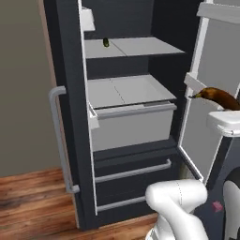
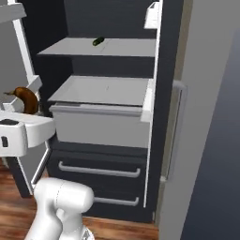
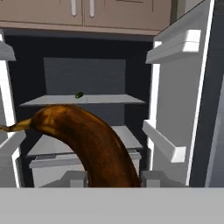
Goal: Pick up the tangerine and banana from the fridge and place one fruit on each plate on the dining counter.
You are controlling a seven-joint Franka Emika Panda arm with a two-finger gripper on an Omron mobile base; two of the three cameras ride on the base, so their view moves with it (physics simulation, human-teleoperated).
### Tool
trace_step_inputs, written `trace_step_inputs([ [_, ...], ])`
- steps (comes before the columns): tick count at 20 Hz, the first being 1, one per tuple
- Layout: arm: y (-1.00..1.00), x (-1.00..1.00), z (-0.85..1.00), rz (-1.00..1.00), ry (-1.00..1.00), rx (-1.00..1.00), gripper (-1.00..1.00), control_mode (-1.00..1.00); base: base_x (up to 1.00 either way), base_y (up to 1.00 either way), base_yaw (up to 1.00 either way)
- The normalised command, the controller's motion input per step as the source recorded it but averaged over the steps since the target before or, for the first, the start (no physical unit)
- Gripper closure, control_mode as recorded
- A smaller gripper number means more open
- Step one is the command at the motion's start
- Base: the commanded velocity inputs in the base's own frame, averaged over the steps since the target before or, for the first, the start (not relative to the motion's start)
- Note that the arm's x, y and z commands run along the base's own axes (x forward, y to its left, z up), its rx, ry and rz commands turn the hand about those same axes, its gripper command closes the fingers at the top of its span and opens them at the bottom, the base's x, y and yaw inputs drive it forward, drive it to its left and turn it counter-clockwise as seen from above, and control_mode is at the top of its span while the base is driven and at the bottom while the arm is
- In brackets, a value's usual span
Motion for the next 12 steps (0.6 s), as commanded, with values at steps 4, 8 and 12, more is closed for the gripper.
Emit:
trace_step_inputs([
  [4,0.00,0.00,0.00,0.00,0.00,0.00,1.00,1.00,-1.00,0.00,-0.08],
  [8,0.00,0.00,0.00,0.00,0.00,0.00,1.00,1.00,-1.00,0.07,-0.01],
  [12,0.00,0.00,0.00,0.00,0.00,0.00,1.00,1.00,-1.00,0.25,0.17],
])
